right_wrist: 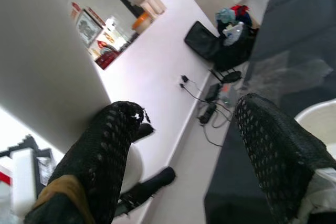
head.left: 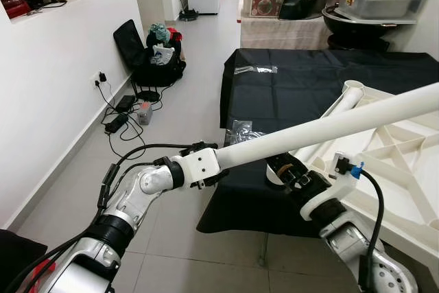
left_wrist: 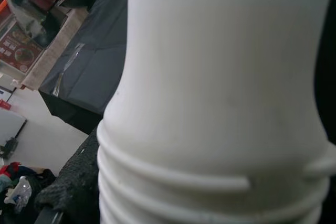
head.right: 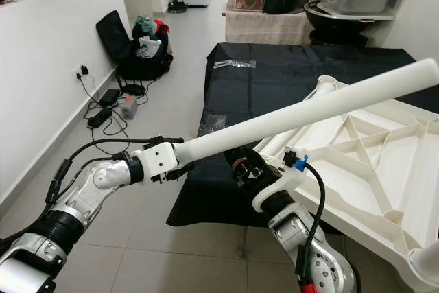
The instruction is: Building children table
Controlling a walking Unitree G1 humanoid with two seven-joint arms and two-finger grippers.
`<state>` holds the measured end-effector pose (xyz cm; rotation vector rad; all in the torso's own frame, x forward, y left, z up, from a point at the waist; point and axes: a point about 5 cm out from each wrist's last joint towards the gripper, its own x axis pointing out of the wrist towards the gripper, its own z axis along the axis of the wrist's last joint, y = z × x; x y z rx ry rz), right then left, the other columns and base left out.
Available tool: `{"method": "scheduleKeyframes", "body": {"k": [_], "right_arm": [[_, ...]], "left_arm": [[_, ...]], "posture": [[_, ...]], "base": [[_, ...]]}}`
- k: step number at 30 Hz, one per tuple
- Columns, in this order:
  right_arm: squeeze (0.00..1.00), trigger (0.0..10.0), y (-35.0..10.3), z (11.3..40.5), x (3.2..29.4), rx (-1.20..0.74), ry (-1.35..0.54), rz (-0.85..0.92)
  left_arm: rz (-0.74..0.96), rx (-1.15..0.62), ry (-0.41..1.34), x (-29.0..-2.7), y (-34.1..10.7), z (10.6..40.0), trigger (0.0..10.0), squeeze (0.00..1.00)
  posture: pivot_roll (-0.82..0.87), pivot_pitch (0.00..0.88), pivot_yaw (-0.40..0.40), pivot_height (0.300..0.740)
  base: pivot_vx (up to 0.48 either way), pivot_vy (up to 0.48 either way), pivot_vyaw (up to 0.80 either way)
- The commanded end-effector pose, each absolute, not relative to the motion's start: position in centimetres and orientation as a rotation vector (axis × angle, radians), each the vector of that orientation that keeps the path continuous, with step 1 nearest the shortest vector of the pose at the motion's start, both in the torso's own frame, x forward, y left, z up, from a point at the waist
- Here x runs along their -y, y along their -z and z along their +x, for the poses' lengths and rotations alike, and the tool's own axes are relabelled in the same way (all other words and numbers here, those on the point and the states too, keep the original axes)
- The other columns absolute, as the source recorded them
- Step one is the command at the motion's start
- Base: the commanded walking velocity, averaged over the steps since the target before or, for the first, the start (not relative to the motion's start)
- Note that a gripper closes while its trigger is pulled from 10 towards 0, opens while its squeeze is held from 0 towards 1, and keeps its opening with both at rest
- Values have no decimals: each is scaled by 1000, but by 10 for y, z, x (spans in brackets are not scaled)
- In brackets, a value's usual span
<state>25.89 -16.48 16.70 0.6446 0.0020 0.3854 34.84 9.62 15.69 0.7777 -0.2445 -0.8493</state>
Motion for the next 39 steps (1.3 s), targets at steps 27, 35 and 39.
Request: {"method": "scheduleKeyframes", "body": {"k": [27,35,39], "right_arm": [[0,10000,-166,250,172,23,-392,600],[0,10000,-174,239,156,55,-546,642],[0,10000,-181,241,147,84,-581,702]], "left_arm": [[769,255,763,-107,-163,355,10000,0],[769,257,735,-111,-167,360,10000,0],[767,253,738,-110,-164,358,10000,0]], "posture": [[16,0,-6,740],[24,0,-7,740],[24,0,-7,740]], "base": [[0,0,0],[0,0,0],[0,0,0]]}}
